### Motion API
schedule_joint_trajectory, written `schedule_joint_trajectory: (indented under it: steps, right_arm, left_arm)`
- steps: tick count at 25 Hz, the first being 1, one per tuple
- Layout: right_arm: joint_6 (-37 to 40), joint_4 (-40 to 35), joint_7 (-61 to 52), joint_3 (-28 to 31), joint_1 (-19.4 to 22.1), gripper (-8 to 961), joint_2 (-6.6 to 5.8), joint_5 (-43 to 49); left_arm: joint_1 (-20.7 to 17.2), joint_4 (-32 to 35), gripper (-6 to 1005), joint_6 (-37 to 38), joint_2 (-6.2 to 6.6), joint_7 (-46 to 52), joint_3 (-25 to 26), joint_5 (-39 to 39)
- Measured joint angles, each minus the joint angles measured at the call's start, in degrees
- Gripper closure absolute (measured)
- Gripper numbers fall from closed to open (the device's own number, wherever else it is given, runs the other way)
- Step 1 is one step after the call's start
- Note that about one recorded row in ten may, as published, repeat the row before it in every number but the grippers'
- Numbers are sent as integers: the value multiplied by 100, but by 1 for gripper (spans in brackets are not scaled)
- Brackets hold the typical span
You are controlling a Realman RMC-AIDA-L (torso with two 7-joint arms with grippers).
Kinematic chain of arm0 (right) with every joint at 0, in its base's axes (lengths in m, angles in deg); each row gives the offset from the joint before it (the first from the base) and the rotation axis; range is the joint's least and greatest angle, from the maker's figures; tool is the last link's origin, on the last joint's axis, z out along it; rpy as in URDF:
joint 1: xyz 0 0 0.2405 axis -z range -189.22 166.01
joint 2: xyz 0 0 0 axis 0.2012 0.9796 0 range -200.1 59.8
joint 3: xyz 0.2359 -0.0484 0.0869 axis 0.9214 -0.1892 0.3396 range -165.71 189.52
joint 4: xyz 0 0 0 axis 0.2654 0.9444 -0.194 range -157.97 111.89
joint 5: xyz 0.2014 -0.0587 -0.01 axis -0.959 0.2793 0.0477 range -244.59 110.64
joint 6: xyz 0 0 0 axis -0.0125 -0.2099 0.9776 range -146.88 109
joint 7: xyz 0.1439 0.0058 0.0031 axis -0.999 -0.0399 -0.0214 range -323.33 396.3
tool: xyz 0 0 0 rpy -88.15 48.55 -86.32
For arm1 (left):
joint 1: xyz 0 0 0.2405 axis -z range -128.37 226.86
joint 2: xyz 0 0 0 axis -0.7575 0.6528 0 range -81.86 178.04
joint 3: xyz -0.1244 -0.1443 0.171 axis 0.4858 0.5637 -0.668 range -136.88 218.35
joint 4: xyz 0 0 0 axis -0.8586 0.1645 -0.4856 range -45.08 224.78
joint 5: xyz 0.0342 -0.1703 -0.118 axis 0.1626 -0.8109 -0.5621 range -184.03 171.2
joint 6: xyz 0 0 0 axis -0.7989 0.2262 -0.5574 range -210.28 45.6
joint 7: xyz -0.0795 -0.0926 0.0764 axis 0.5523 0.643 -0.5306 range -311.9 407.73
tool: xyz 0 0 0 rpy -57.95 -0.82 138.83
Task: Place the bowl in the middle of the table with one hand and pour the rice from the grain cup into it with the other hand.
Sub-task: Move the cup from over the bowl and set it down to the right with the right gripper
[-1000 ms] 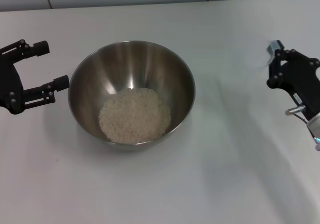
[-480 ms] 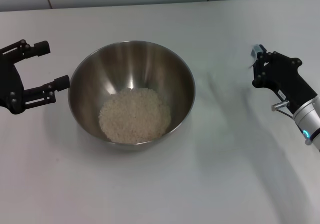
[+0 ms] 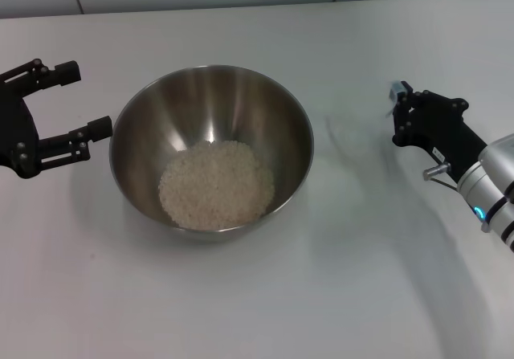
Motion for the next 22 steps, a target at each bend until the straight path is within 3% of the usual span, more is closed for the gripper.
schedule_joint_trajectory:
  steps: [8, 9, 14, 17, 22]
  right_arm:
    - [-4, 93, 30, -47, -11, 926, 4, -4]
    - [-2, 109, 40, -50, -11, 749, 4, 3]
    - [-15, 110, 48, -85, 9, 526, 4, 4]
    - [-15, 148, 10, -117, 84, 297, 10, 4]
    - [29, 305, 39, -159, 272, 298, 13, 4]
  left_arm:
    - [2, -4, 186, -1, 15, -67, 0, 0]
    - [0, -3, 186, -6, 25, -68, 0, -1]
    - [-3, 0, 186, -10, 39, -73, 0, -1]
    - [1, 0, 187, -10, 39, -95, 0, -1]
    - [0, 0, 187, -10, 39, -141, 0, -1]
